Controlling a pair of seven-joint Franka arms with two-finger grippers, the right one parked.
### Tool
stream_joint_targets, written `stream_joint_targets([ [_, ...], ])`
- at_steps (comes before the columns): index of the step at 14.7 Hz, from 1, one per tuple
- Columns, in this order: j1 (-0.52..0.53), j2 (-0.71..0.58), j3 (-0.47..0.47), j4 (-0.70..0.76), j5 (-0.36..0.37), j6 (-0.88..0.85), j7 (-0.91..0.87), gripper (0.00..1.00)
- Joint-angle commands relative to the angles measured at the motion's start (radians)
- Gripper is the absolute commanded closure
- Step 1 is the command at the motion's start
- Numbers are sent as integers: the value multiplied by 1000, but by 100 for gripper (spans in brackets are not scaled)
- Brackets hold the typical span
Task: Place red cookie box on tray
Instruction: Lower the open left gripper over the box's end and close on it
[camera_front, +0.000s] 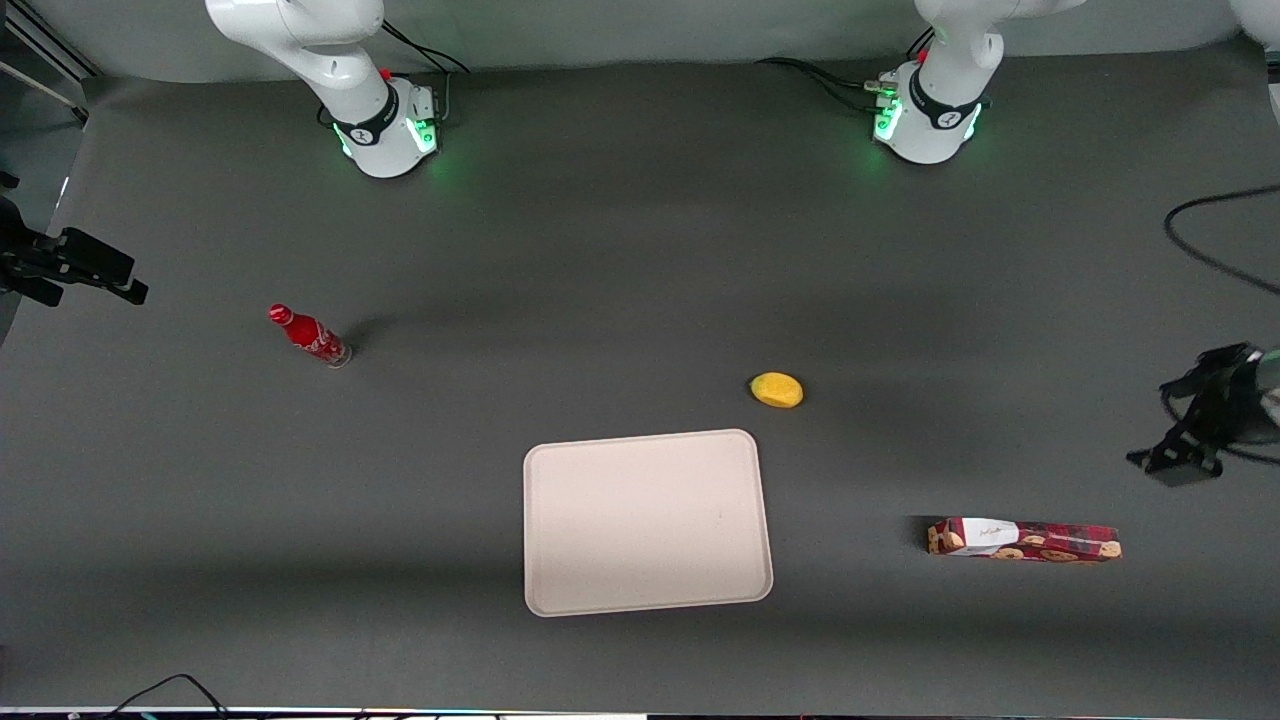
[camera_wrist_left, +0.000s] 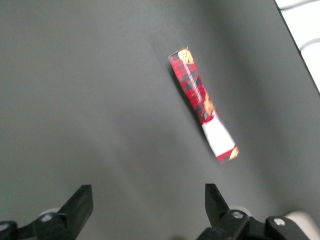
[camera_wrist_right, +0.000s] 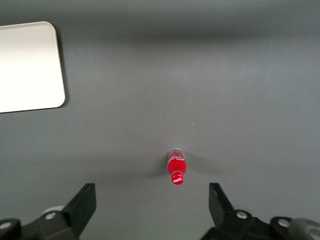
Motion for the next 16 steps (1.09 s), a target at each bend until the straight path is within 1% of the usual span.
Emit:
stream_joint_targets([
  [1,-8,131,-1,50,2,139,-216,0],
  [5,-11,263,-1,41,15,304,-235,0],
  [7,-6,297,0,-1,15,400,-235,0],
  [10,-3,303,4,-109,21,530,-235,0],
  [12,-3,314,5,-126,21,566,-235,0],
  [15,-3,334,5,-175,19,682,-235,0],
  [16,-3,334,5,-195,18,728,-237,4],
])
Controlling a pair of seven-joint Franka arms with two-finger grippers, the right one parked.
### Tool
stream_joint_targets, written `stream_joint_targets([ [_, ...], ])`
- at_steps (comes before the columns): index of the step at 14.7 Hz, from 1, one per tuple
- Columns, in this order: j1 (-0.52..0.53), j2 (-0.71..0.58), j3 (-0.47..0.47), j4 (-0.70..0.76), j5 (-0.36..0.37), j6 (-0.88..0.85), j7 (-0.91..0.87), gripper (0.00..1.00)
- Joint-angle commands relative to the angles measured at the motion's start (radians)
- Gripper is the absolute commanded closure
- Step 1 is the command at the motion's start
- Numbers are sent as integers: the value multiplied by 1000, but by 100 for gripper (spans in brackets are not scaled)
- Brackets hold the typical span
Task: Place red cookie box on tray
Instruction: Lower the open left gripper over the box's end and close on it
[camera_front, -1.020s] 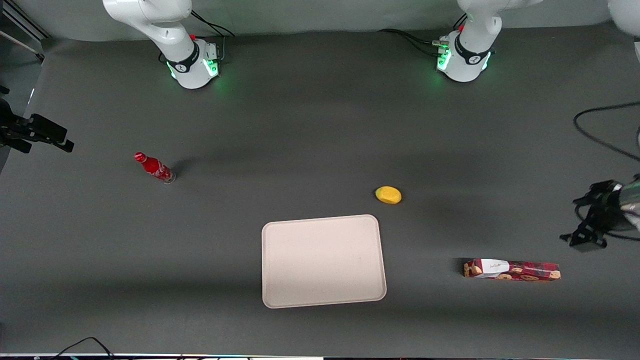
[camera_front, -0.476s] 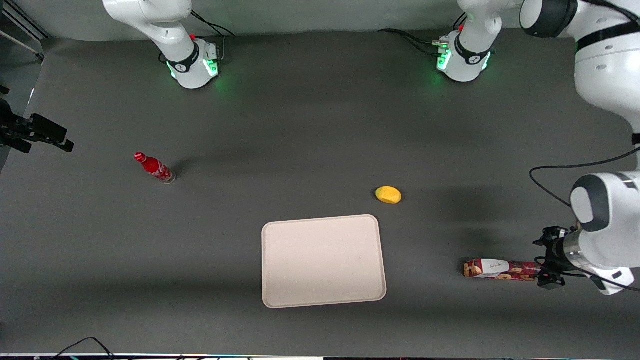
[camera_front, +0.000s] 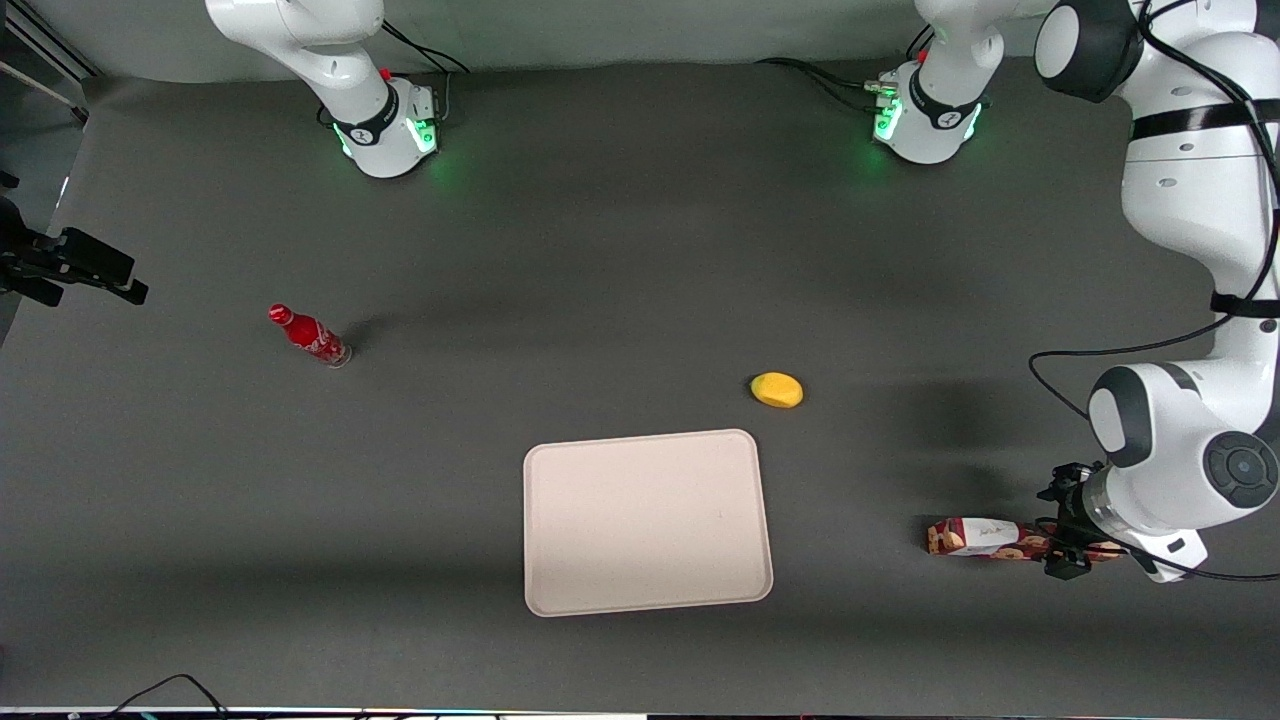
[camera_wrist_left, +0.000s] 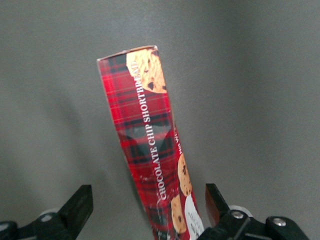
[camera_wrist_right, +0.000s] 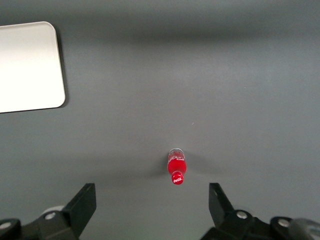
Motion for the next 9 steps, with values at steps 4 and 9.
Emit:
stream_joint_targets([
  [4,-3,14,3,-66,1,211,-194,100],
  [9,-4,6,2,-59,0,210,-198,100],
])
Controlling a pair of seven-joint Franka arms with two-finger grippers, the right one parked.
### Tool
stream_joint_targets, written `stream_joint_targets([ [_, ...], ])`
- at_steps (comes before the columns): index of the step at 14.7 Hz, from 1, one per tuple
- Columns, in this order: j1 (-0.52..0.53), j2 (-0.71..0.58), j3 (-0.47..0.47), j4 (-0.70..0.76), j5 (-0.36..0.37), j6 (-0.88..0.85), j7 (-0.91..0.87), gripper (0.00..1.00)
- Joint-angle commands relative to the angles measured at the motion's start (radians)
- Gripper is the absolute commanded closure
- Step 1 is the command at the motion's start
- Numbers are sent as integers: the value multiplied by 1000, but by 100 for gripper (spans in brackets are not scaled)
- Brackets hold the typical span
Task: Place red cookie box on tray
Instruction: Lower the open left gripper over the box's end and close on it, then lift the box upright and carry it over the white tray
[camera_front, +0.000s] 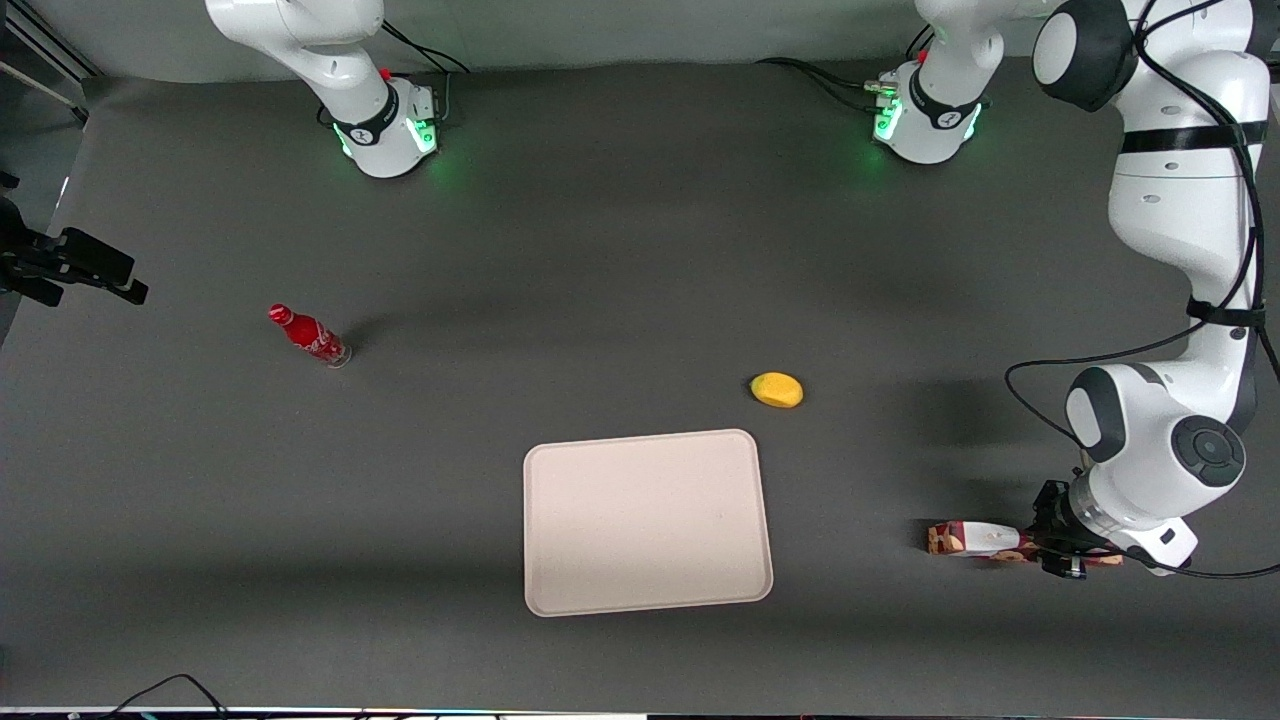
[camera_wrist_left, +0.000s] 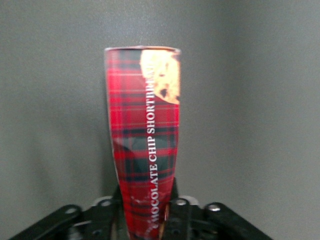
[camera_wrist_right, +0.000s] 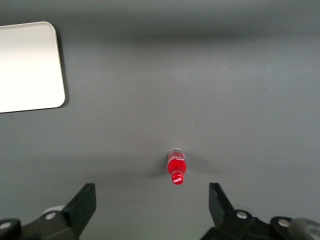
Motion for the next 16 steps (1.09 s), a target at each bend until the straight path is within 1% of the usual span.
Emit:
stream_joint_targets([
  [1,-4,-18,2,4,3,5,-25,100],
  [4,-3,-66,5,21,21,-49,-16,100],
  [5,-4,-92,5,29,46,-88,-4,100],
  [7,-10,-151,-2,41,124,-200,53,100],
  [9,-12,-199,-18,99,123,-359,146,100],
  [11,-12,-218,-79,195,121,-563,213,100],
  [13,-9,-218,-162,301,118,-723,219,100],
  [14,-10,-218,-209,341,120,-777,219,100],
  [16,-15,-221,-313,357,127,-808,220,100],
])
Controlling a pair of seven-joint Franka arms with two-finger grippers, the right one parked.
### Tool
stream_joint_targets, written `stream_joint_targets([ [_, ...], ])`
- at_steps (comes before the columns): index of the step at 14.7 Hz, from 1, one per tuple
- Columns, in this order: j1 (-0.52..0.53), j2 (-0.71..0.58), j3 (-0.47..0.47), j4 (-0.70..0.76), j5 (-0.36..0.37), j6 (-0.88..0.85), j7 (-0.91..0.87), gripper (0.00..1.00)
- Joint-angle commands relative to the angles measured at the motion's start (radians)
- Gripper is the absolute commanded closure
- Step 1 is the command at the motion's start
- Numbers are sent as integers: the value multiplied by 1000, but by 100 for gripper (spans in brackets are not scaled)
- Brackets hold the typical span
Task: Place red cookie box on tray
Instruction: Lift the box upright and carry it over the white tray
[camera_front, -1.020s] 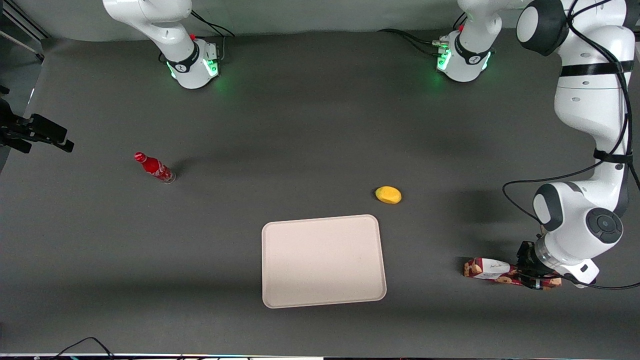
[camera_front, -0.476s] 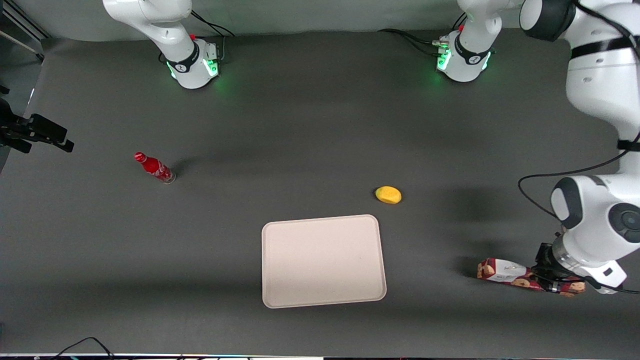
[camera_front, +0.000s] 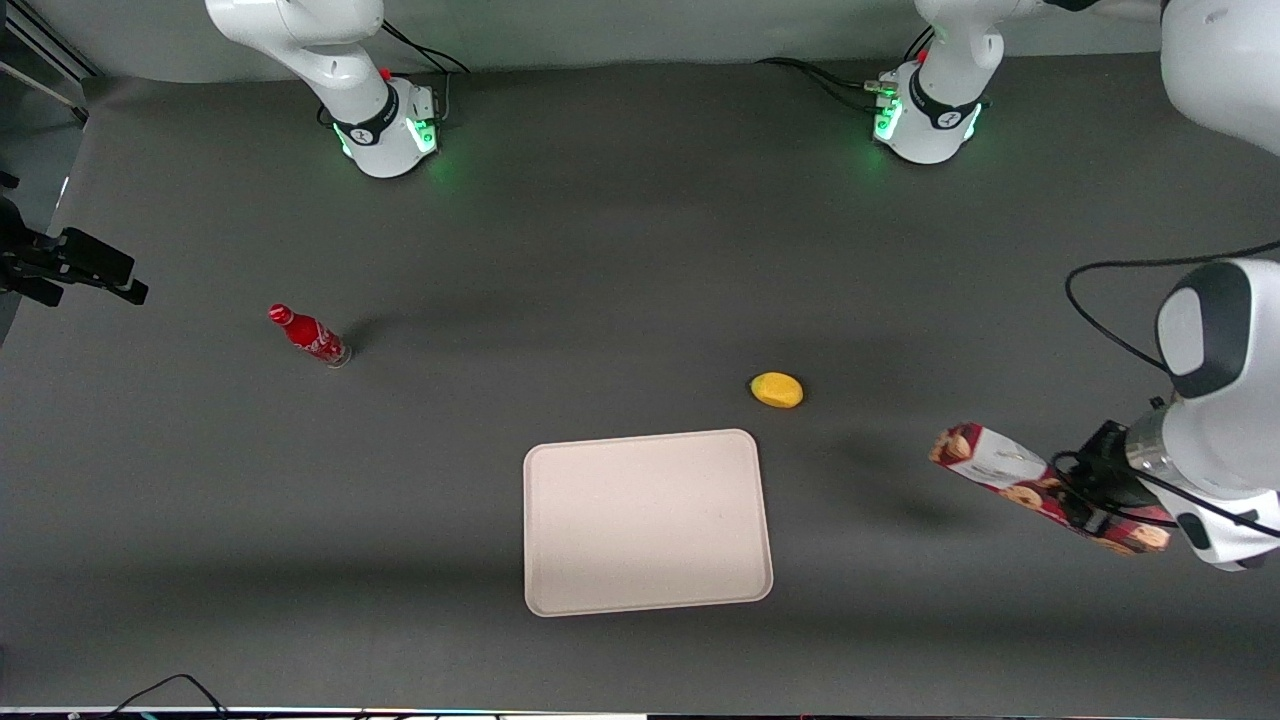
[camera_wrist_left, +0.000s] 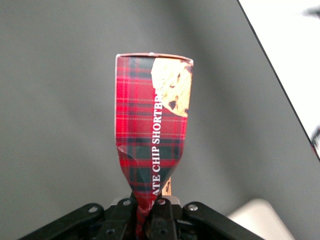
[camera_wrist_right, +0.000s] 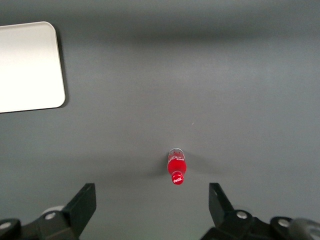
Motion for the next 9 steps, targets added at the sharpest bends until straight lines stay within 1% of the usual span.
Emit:
stream_joint_targets([
  [1,-8,12,-166,69,41,-74,37,100],
  [3,-31,15,-265,63,112,-74,84,100],
  [4,-61,28,-303,57,166,-66,90,100],
  [5,-98,51,-320,57,221,-66,92,100],
  [6,-121,80,-338,57,248,-54,98,100],
  [7,-143,117,-361,61,254,-46,141,100],
  [9,-187,159,-365,60,243,-42,298,100],
])
